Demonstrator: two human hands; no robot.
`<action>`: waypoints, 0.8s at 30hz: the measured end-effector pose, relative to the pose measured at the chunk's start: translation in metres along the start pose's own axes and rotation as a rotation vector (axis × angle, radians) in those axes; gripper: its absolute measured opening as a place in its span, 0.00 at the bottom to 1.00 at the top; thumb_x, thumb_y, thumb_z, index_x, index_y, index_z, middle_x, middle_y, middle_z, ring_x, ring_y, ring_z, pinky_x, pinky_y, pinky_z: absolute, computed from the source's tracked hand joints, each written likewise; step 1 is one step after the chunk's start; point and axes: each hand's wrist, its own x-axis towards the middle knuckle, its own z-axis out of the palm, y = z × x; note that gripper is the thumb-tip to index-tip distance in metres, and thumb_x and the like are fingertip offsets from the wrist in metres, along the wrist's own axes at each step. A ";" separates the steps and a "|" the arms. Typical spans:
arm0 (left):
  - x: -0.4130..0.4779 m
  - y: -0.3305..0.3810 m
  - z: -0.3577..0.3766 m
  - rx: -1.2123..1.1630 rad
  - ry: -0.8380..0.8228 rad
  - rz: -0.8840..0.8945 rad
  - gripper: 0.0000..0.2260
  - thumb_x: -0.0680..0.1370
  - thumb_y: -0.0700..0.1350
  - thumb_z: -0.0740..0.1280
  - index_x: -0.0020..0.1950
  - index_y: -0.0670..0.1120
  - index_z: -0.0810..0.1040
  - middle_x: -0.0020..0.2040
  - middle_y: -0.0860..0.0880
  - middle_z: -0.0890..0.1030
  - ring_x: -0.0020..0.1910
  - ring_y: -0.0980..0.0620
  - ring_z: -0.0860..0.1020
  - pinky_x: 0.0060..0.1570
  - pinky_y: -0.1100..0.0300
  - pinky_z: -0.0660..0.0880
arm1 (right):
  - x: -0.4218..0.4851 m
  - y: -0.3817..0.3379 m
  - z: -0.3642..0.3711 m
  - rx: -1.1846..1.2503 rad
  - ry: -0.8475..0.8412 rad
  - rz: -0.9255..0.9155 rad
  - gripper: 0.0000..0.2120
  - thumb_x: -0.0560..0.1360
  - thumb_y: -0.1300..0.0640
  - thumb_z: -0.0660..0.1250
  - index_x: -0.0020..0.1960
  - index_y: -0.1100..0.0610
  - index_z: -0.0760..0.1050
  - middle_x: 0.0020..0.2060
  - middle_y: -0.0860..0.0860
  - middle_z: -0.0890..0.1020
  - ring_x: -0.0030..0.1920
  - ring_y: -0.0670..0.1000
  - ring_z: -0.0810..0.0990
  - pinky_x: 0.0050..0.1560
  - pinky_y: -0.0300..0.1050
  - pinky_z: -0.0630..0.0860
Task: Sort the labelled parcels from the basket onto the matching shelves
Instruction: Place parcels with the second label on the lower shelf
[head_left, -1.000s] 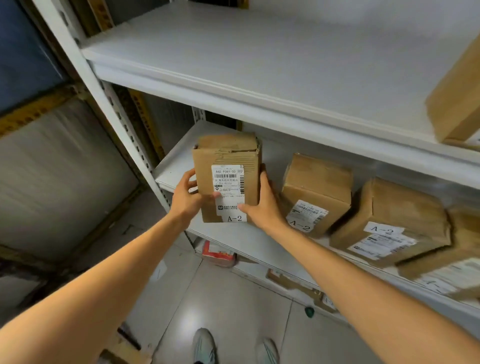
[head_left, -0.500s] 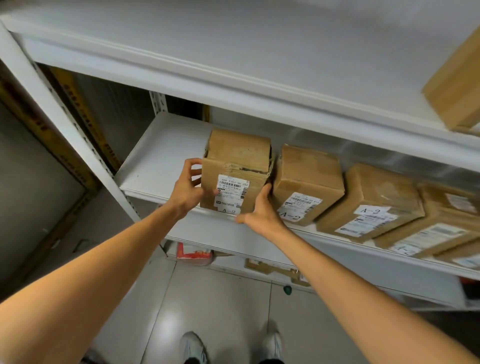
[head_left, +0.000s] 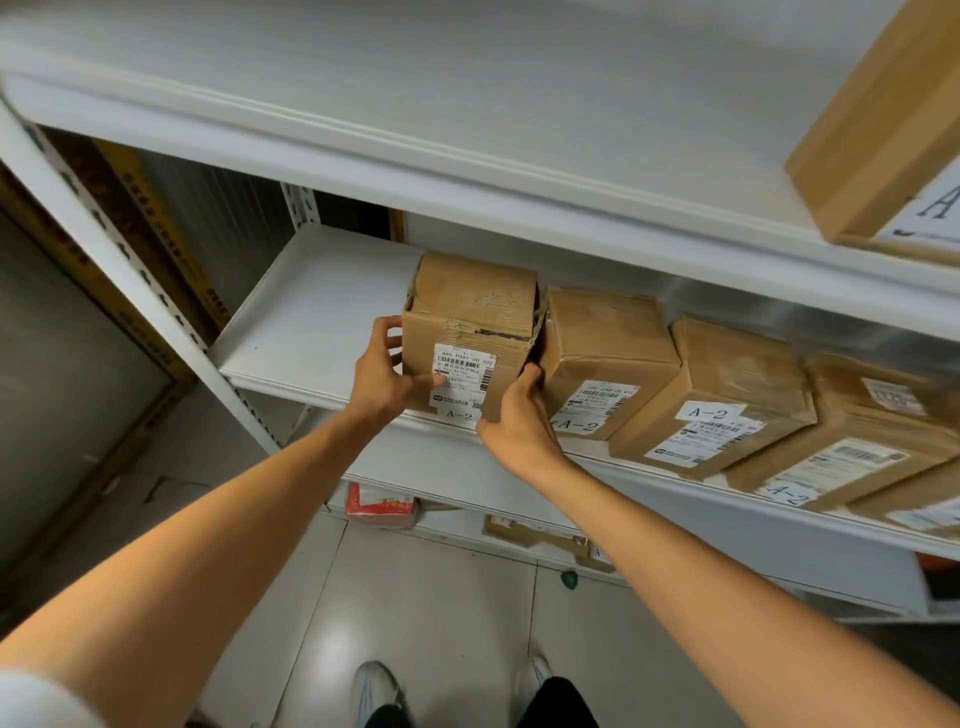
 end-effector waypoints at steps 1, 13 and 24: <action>-0.002 0.001 0.001 0.042 -0.005 -0.007 0.36 0.68 0.38 0.77 0.70 0.48 0.61 0.65 0.43 0.74 0.59 0.45 0.76 0.52 0.53 0.77 | -0.001 0.000 0.000 -0.007 0.012 0.006 0.32 0.74 0.66 0.66 0.70 0.64 0.50 0.68 0.59 0.65 0.68 0.57 0.68 0.62 0.42 0.67; -0.070 0.031 -0.011 0.513 0.204 -0.115 0.25 0.72 0.38 0.74 0.66 0.45 0.70 0.60 0.43 0.77 0.53 0.50 0.76 0.51 0.59 0.76 | 0.002 -0.007 -0.037 -0.366 -0.434 -0.359 0.16 0.75 0.61 0.66 0.61 0.59 0.68 0.60 0.54 0.73 0.61 0.54 0.71 0.54 0.45 0.70; -0.241 0.023 -0.023 0.818 0.349 -0.350 0.19 0.70 0.43 0.74 0.59 0.49 0.76 0.54 0.49 0.80 0.52 0.49 0.79 0.52 0.52 0.78 | -0.075 -0.046 -0.022 -0.539 -0.685 -0.913 0.21 0.73 0.55 0.68 0.62 0.61 0.68 0.57 0.58 0.75 0.54 0.57 0.76 0.53 0.55 0.77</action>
